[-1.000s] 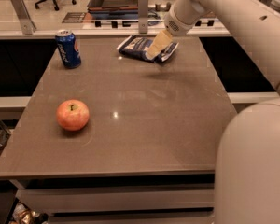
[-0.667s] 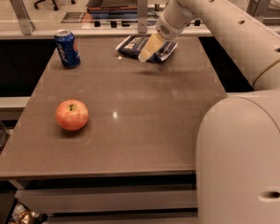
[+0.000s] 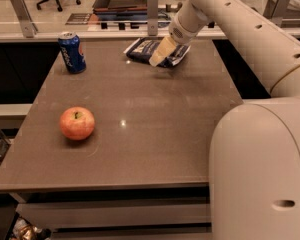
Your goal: Move blue chip bag near apple
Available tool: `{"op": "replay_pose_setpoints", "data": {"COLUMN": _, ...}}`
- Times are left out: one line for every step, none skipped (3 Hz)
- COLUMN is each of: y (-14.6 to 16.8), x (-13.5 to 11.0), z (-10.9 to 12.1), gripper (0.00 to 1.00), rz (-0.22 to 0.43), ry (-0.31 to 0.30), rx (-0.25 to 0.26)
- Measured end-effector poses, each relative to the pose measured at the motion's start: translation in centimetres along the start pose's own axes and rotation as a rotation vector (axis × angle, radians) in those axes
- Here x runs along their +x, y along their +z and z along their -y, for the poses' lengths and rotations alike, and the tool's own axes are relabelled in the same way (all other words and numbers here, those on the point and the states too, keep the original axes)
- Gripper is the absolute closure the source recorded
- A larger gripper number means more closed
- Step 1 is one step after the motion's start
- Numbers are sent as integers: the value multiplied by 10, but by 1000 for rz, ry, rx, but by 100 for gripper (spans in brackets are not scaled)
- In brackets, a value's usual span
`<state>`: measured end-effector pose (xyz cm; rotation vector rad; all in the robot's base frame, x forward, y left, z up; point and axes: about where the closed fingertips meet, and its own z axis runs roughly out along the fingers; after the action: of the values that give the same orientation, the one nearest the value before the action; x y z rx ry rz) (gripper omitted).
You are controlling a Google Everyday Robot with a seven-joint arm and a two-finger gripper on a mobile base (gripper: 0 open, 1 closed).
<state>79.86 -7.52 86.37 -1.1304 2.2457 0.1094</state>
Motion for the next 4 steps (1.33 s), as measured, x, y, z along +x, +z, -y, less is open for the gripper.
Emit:
{"op": "replay_pose_setpoints", "data": {"y": 17, "x": 9, "z": 15, "gripper": 0, "rz": 45, "ry": 67, "rx": -9}}
{"op": "replay_pose_setpoints", "data": {"y": 36, "x": 21, "z": 24, "gripper": 18, "rz": 99, "ry": 128, "rx": -42}}
{"op": "replay_pose_setpoints", "data": {"y": 56, "x": 27, "z": 21, "gripper": 41, "rz": 131, "ry": 157, "rx": -97}}
{"op": "replay_pose_setpoints", "data": {"y": 48, "x": 22, "z": 22, "gripper": 64, "rz": 131, "ry": 157, "rx": -97}}
